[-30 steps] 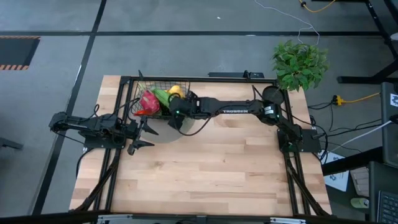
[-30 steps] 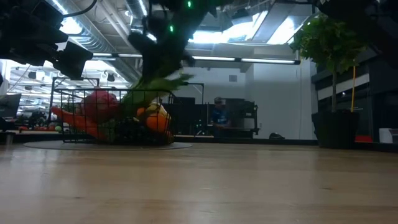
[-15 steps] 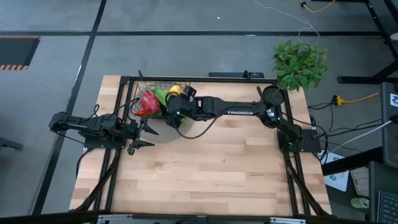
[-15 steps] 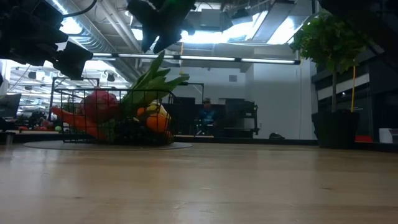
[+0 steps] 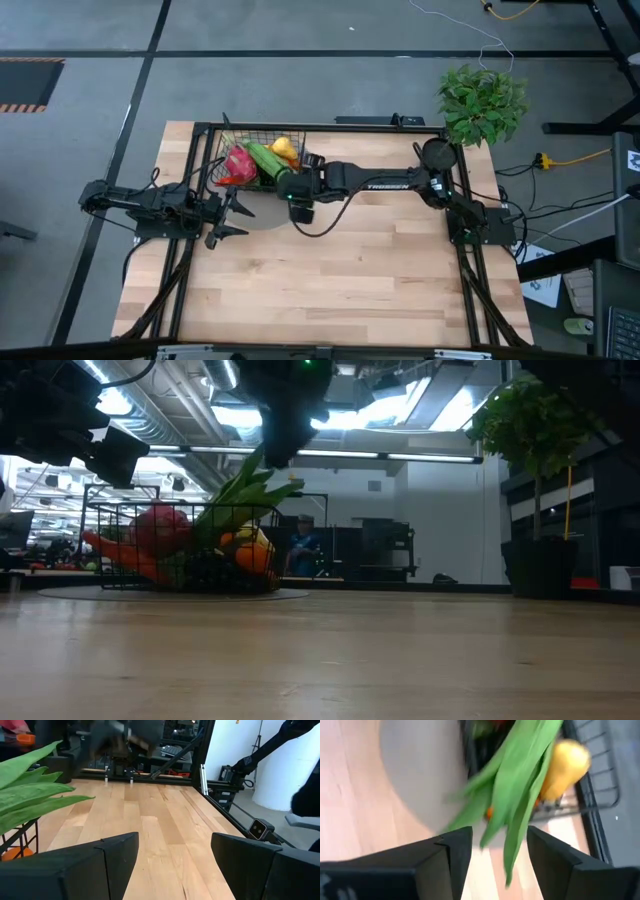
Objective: Build produce basket
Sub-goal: Return to Home Position
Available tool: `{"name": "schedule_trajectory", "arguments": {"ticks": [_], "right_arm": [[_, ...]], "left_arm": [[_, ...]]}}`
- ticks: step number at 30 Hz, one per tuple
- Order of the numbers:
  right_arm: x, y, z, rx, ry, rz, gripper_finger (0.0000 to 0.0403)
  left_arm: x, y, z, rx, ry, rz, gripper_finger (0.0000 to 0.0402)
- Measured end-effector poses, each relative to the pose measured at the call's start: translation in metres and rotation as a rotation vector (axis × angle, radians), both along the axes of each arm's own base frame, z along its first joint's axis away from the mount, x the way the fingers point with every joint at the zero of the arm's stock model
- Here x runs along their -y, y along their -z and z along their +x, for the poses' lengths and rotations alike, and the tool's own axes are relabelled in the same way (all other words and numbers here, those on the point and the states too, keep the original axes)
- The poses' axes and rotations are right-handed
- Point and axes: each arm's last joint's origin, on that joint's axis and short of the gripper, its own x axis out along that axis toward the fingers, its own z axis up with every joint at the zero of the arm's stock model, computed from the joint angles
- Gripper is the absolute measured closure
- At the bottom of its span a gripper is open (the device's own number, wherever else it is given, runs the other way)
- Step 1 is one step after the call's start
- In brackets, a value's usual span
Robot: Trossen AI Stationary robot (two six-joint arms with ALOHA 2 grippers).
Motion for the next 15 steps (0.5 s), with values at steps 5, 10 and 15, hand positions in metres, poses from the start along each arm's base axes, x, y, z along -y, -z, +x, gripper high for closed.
{"name": "schedule_trajectory", "arguments": {"ticks": [5, 10, 15], "right_arm": [[0.0, 0.039, -0.012, -0.24, -0.04, 0.003, 0.0224], [0.003, 0.075, -0.04, -0.386, -0.018, 0.077, 0.0224], [-0.006, 0.067, -0.093, -0.245, 0.079, 0.115, 0.0224]], "left_arm": [[0.0, 0.0, 0.0, 0.0, 0.0, 0.0, 0.016], [0.0, 0.0, 0.0, 0.0, 0.0, 0.0, 0.016], [0.0, 0.0, 0.0, 0.0, 0.0, 0.0, 0.016]]}}
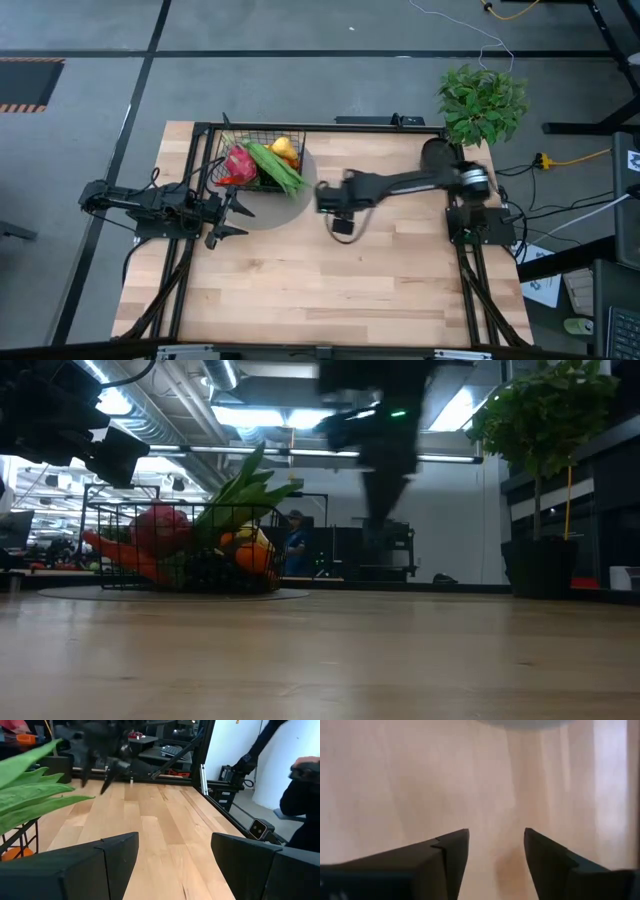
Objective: Build produce basket
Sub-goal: Return to Home Position
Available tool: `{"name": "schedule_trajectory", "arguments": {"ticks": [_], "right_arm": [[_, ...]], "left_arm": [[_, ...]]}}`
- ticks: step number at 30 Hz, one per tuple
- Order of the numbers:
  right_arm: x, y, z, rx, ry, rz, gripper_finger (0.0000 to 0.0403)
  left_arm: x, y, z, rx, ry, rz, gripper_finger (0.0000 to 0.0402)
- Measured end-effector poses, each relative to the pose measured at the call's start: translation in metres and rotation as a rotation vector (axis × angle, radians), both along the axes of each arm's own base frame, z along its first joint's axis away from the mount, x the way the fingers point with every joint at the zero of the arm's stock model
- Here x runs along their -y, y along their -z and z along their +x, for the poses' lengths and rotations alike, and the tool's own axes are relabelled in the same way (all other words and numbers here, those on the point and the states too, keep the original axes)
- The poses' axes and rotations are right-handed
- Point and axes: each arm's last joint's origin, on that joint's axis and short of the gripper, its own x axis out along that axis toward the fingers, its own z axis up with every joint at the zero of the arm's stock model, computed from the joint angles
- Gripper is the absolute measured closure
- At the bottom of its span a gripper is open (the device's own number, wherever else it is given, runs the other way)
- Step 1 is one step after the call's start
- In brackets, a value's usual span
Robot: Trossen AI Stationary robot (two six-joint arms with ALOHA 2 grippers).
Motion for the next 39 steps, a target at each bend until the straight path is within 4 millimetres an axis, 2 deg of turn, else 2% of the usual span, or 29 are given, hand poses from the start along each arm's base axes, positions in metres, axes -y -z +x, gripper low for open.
{"name": "schedule_trajectory", "arguments": {"ticks": [5, 12, 16, 22, 29, 33, 39], "right_arm": [[-0.012, 0.004, -0.07, 0.192, 0.14, 0.058, 0.0224], [-0.008, 0.039, -0.158, 0.432, 0.264, 0.152, 0.0224], [-0.005, 0.061, -0.191, 0.598, 0.283, 0.208, 0.0224], [-0.004, 0.084, -0.22, 0.853, 0.217, 0.262, 0.0224], [-0.006, 0.1, -0.245, 0.933, 0.005, 0.195, 0.0224], [-0.008, 0.1, -0.254, 0.974, -0.09, 0.172, 0.0224], [-0.011, 0.088, -0.263, 1.027, -0.246, 0.093, 0.0224]], "left_arm": [[0.0, 0.0, 0.0, 0.0, 0.0, 0.0, 0.016], [0.0, 0.0, 0.0, 0.0, 0.0, 0.0, 0.016], [0.0, 0.0, 0.0, 0.0, 0.0, 0.0, 0.016], [0.0, 0.0, 0.0, 0.0, 0.0, 0.0, 0.016], [0.0, 0.0, 0.0, 0.0, 0.0, 0.0, 0.016], [0.0, 0.0, 0.0, 0.0, 0.0, 0.0, 0.016], [0.0, 0.0, 0.0, 0.0, 0.0, 0.0, 0.016]]}}
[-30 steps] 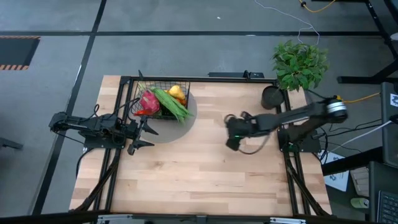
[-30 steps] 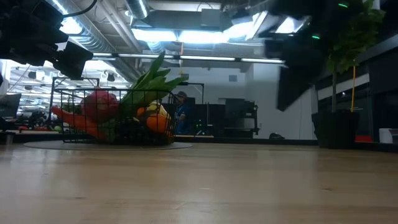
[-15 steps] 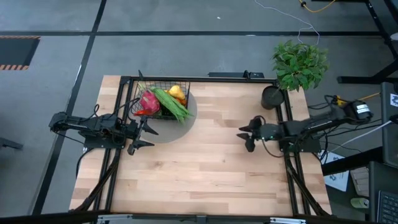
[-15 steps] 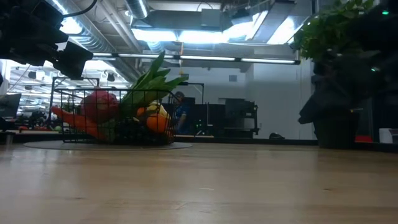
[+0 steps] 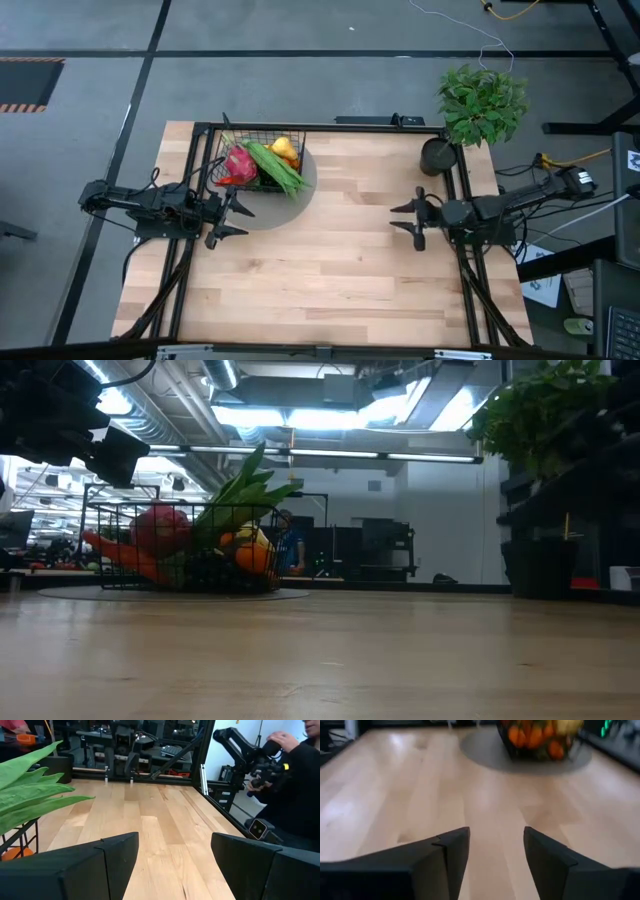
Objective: Build produce basket
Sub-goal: Return to Home Position
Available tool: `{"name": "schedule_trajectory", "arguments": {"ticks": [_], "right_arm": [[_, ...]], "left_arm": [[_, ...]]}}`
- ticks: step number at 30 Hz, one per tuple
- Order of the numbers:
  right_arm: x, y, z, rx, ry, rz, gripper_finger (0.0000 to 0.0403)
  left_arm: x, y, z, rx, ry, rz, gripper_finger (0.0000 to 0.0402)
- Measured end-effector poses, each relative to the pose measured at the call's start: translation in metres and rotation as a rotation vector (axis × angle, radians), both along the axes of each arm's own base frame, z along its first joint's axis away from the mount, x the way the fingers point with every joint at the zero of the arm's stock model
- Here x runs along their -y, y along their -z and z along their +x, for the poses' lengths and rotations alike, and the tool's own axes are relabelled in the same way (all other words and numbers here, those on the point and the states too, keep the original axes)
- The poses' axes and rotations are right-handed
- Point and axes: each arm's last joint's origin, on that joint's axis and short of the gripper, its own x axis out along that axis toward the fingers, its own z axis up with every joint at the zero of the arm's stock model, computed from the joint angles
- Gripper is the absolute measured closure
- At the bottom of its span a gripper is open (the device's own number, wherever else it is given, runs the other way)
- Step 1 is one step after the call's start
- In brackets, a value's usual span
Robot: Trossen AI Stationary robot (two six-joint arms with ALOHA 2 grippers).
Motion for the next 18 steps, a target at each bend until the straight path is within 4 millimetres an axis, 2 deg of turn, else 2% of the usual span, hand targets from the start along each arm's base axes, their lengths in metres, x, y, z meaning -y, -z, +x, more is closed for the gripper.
{"name": "schedule_trajectory", "arguments": {"ticks": [7, 18], "right_arm": [[0.0, -0.02, -0.01, 0.183, -0.049, -0.075, 0.0224], [0.004, -0.037, -0.026, 0.387, -0.04, -0.028, 0.0224]], "left_arm": [[0.0, 0.0, 0.0, 0.0, 0.0, 0.0, 0.016], [0.0, 0.0, 0.0, 0.0, 0.0, 0.0, 0.016]]}}
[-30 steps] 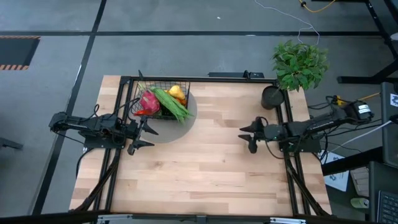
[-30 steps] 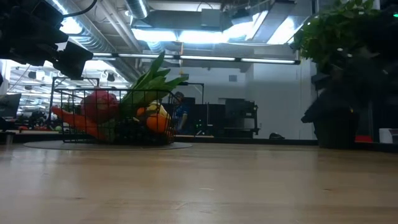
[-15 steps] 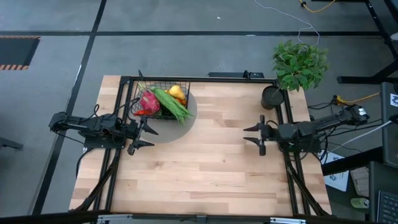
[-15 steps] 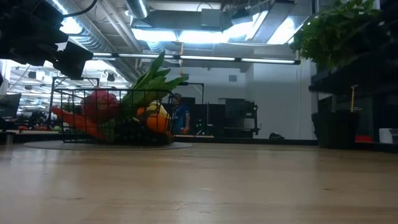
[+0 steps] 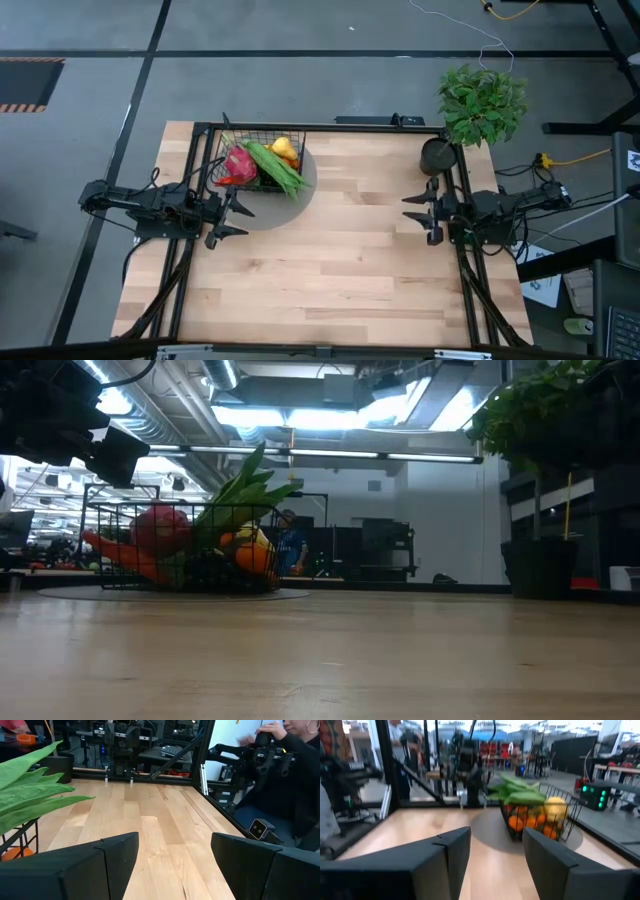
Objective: Build produce basket
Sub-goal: Return to Home Position
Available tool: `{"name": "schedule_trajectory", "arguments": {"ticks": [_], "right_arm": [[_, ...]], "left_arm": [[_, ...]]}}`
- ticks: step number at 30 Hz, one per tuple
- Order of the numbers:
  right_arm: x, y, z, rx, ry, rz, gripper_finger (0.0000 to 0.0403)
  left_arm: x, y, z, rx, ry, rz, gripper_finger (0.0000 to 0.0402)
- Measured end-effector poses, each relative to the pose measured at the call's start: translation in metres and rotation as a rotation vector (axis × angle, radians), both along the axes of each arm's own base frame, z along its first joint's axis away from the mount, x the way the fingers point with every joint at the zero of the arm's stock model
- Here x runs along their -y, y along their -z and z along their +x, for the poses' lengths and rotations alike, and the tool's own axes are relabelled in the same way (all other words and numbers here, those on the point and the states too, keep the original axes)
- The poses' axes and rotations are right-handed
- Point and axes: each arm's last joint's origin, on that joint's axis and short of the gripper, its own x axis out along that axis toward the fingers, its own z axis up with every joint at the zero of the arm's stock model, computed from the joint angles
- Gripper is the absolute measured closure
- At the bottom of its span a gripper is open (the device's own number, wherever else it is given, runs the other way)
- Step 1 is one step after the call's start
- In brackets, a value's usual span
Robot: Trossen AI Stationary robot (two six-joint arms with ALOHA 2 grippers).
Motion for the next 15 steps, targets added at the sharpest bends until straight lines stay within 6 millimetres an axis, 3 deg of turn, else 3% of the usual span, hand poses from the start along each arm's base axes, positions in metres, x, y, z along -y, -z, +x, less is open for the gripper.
{"name": "schedule_trajectory", "arguments": {"ticks": [15], "right_arm": [[0.011, 0.0, 0.001, 0.0, 0.059, -0.004, 0.0224]], "left_arm": [[0.0, 0.0, 0.0, 0.0, 0.0, 0.0, 0.016]]}}
